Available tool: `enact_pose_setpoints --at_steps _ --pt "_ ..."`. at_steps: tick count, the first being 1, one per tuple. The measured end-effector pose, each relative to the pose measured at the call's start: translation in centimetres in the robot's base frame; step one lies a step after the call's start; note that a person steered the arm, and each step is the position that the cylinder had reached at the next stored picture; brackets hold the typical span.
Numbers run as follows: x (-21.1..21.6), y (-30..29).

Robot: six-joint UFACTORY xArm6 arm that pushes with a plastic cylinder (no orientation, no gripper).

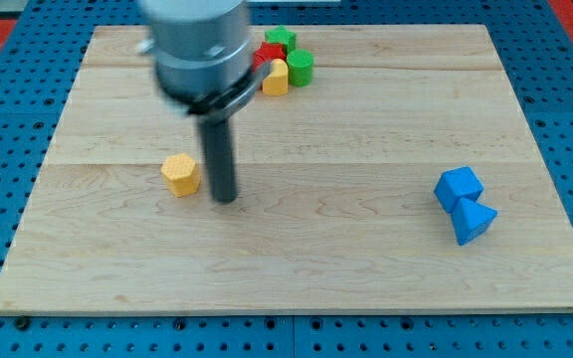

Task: Place the hexagon parallel to the red star

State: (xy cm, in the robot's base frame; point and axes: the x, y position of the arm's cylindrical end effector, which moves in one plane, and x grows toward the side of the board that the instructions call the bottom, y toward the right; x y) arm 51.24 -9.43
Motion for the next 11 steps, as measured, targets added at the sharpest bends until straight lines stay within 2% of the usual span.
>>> enact_pose_setpoints --at_steps 1,2,3,6,7,8,10,11 --pt "-0.2 -3.7" --pt "-5.2 -4.4" --pt "-6.0 -4.1" --pt "-4.6 -3.2" --pt "-4.2 -1.4" --pt "-6.5 -0.8" --pt "-11.9 -3.2" --pt "-16.3 -3.0"
